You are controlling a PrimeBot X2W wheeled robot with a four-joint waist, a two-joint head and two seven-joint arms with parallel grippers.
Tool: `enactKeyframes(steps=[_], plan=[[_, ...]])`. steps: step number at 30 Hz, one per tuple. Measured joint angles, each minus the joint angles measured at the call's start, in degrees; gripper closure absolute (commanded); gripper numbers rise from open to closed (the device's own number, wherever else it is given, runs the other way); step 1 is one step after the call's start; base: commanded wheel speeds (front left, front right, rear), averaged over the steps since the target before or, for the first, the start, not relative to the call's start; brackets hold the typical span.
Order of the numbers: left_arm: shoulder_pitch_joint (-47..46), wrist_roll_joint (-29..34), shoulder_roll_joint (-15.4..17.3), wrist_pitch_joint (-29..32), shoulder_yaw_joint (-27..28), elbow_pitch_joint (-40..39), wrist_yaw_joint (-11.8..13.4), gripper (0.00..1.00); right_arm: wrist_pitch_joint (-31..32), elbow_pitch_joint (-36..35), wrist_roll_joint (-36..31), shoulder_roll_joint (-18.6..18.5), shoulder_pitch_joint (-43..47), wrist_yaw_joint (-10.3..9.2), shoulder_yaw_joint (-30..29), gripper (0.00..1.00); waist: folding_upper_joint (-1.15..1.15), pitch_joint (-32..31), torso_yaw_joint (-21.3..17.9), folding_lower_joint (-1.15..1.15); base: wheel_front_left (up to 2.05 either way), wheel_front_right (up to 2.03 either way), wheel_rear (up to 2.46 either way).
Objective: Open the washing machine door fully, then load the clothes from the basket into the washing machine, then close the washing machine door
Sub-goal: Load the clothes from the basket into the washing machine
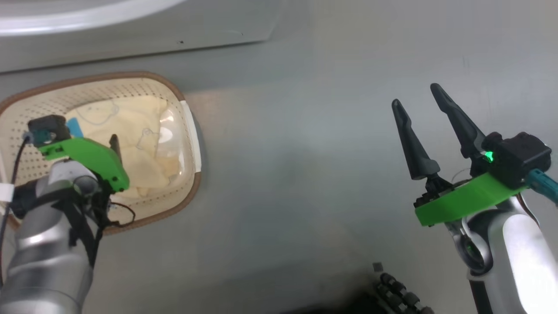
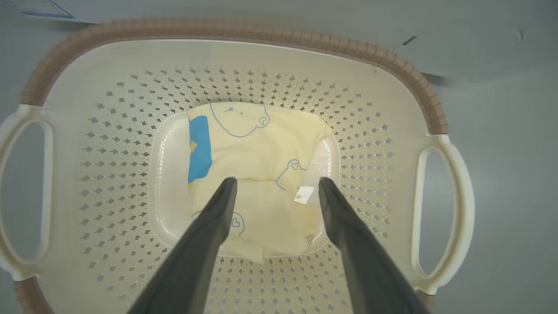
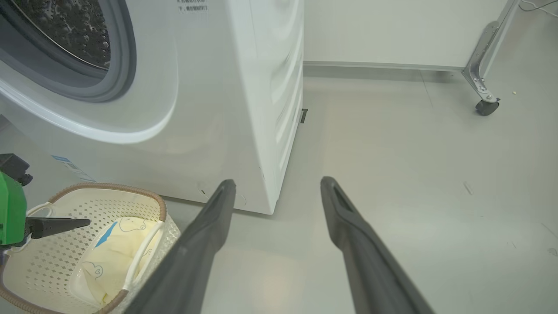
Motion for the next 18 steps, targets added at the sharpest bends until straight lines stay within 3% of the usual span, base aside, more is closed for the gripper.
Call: enactKeyframes(steps=[6,18], plan=[[-6.73,-0.54,3.1,1.7,0.96,4.59,-0.01,0.0,-0.65,-1.64,0.0,0.07,-1.51,0.0,1.54,0.0,0.0,7.87,-1.63,-0.01,0.0,0.0,0.0],[-13.61,-1.89,4.9,3.43,1.7,6.98,0.54,0.0,-2.05,-3.56,1.25,-0.65,-2.66,0.0,5.55,0.0,0.0,20.34,-2.87,-0.01,0.0,0.0,0.0]])
